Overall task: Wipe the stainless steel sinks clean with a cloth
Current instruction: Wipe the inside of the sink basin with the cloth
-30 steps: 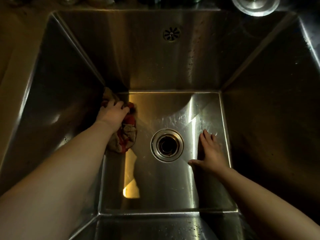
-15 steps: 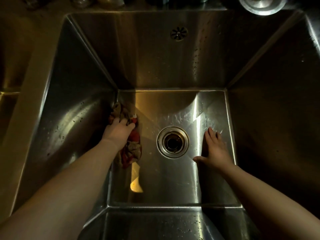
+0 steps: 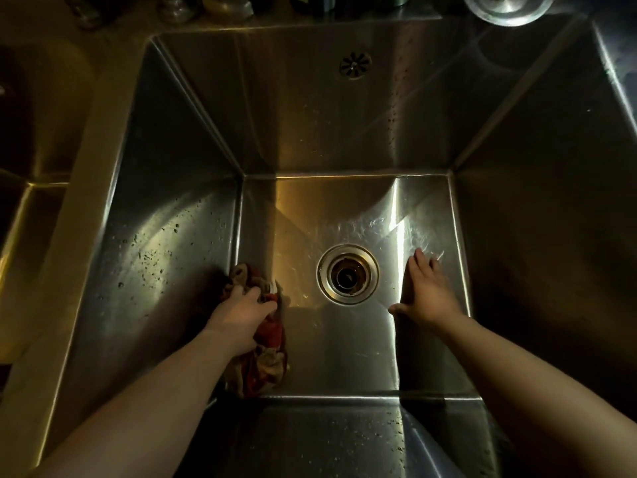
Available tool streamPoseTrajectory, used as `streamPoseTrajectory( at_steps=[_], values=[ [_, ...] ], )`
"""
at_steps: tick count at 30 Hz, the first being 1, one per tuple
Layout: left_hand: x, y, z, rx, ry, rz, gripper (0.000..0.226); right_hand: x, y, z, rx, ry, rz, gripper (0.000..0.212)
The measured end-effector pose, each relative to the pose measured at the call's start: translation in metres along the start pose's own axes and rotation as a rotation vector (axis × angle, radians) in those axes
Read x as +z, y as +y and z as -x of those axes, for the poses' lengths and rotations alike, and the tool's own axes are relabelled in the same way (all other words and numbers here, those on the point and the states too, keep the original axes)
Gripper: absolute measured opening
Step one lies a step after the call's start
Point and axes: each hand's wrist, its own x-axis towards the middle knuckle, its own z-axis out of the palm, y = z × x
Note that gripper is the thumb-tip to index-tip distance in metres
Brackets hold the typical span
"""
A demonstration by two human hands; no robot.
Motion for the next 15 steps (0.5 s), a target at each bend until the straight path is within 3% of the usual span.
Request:
streamPoseTrajectory(
  at_steps=[15],
  values=[
    [-0.042, 0.005, -0.048, 0.017, 0.189, 0.178, 0.056, 0.005, 0.004, 0.0, -0.013, 0.024, -0.025, 0.111]
  ],
)
